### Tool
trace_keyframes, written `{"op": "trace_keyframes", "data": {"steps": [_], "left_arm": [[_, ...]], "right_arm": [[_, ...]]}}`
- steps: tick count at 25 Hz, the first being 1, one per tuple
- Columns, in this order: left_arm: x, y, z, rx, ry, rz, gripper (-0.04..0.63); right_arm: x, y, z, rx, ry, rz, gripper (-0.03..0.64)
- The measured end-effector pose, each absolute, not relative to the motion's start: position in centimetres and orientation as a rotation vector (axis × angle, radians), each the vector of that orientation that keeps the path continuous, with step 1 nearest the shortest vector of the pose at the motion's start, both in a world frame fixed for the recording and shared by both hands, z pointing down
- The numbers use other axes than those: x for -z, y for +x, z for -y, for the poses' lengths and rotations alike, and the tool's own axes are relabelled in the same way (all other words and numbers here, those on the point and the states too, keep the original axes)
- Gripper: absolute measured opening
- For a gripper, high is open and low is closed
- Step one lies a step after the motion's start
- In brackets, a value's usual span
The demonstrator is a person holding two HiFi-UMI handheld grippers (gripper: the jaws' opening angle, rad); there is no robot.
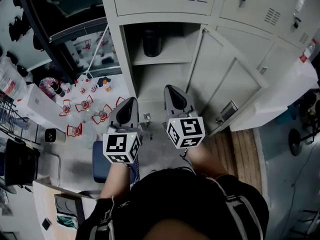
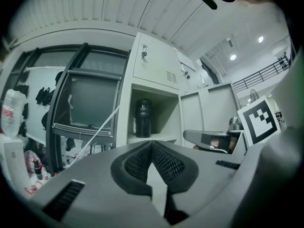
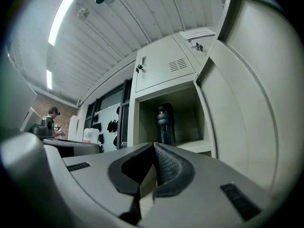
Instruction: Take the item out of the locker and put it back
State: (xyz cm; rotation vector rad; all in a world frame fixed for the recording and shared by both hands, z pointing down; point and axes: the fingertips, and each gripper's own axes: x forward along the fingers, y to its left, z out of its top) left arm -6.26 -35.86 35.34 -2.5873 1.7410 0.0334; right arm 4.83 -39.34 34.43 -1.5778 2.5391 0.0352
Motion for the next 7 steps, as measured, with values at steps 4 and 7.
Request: {"op": "trace_keyframes", "data": {"steps": [4,7], "left_arm": [[-35.27,-6.31,35.9,-0.036,-2.581,-1.748,0.012],[-35.17,-6.27,36.02,-0.04,-2.577,-1.749,0.012]], "right_arm": [[-34.55,4.74,39.46,-0.026,-1.568,-2.548,0.014],[-34.49,4.71,39.58,-0.027,-1.561,-2.551,0.014]]}}
